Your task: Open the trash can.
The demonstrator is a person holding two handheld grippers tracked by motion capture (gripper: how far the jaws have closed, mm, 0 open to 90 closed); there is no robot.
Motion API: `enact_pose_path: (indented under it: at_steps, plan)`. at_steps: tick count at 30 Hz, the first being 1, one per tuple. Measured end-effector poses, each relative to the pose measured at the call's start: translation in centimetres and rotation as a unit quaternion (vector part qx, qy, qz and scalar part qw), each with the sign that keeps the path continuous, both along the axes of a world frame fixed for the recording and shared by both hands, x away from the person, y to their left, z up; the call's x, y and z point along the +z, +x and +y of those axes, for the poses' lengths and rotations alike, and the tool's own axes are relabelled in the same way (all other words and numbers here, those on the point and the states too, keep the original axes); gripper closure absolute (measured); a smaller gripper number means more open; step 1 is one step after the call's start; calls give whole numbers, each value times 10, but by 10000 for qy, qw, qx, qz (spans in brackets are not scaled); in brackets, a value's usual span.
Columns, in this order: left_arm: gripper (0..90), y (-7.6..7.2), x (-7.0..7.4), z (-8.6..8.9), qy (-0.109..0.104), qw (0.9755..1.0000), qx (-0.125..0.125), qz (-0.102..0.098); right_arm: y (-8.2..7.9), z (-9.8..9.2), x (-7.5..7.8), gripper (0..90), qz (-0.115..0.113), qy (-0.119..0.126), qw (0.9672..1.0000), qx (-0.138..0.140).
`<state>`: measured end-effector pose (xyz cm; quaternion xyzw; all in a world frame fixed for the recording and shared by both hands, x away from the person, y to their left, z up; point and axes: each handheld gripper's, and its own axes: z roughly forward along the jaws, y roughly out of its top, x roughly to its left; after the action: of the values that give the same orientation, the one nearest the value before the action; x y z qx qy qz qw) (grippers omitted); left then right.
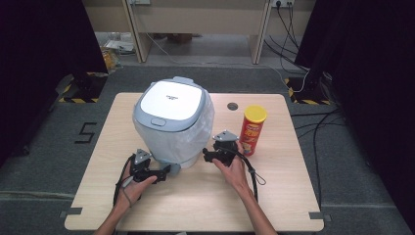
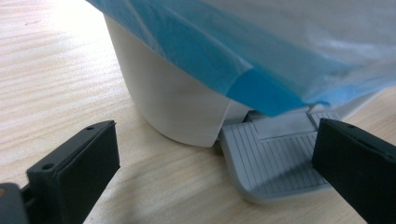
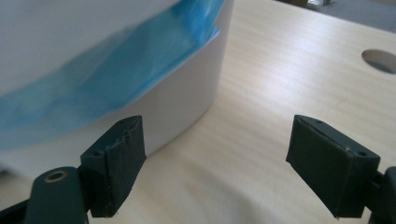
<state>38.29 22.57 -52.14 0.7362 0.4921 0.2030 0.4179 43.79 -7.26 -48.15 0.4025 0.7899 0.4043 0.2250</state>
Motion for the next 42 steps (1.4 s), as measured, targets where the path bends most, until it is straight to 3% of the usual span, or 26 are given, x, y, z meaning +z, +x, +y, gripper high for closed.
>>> enact_pose_path:
  at_steps: [5, 11, 14, 19, 27, 32, 33, 36, 42]
  plan:
    - [1, 1, 0, -1, 79, 10000, -17, 45, -16, -11, -4, 194, 108, 39, 9999, 36]
    - [1, 2, -1, -3, 233, 9996, -30, 124, -30, -23, -6, 200, 56, 153, 9999, 22]
    - [3, 4, -1, -5, 389, 9990, -60, 190, -33, -27, -6, 200, 41, 79, 10000, 25]
    - [2, 8, -2, -3, 225, 9990, -93, 371, -38, -37, -1, 200, -21, 121, 9999, -94]
    - [2, 7, -2, -4, 248, 9991, -79, 328, -48, -53, 9, 204, -255, 197, 9992, -246]
    - [2, 8, -2, -3, 223, 9990, -92, 364, -55, -72, 11, 209, -354, 235, 9978, -501]
    - [2, 8, -2, -2, 209, 9990, -97, 379, -56, -82, 11, 208, -342, 323, 9966, -673]
    - [2, 11, -3, 0, 107, 9987, -130, 488, -53, -98, 12, 198, -352, 441, 9941, -923]
    - [1, 11, -3, 0, 109, 9987, -141, 488, -45, -116, 9, 179, -359, 543, 9912, -1157]
